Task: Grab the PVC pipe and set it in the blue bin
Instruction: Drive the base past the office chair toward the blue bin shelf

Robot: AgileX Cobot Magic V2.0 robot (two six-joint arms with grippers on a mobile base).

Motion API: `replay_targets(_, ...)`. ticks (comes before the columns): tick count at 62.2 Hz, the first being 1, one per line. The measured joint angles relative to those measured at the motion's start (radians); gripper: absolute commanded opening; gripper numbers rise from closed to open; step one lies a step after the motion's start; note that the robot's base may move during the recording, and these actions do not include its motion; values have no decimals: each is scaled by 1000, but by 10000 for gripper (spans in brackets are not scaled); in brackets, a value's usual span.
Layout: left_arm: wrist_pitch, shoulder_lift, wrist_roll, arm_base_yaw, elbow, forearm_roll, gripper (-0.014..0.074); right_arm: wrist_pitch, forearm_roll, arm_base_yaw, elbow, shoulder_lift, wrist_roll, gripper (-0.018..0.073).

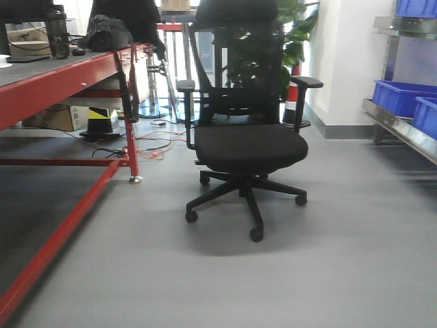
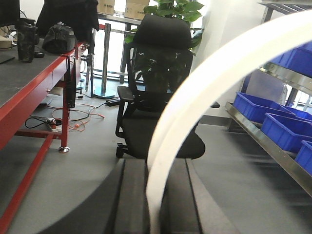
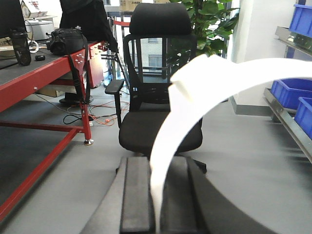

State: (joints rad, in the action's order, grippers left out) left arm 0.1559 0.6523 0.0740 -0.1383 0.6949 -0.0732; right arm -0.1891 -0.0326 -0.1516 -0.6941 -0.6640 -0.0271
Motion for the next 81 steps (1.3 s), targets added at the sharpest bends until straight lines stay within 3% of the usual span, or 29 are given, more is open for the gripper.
replay_targets(81, 0, 0, 0, 0, 0, 0, -111, 0, 0, 0, 0, 0, 0, -167)
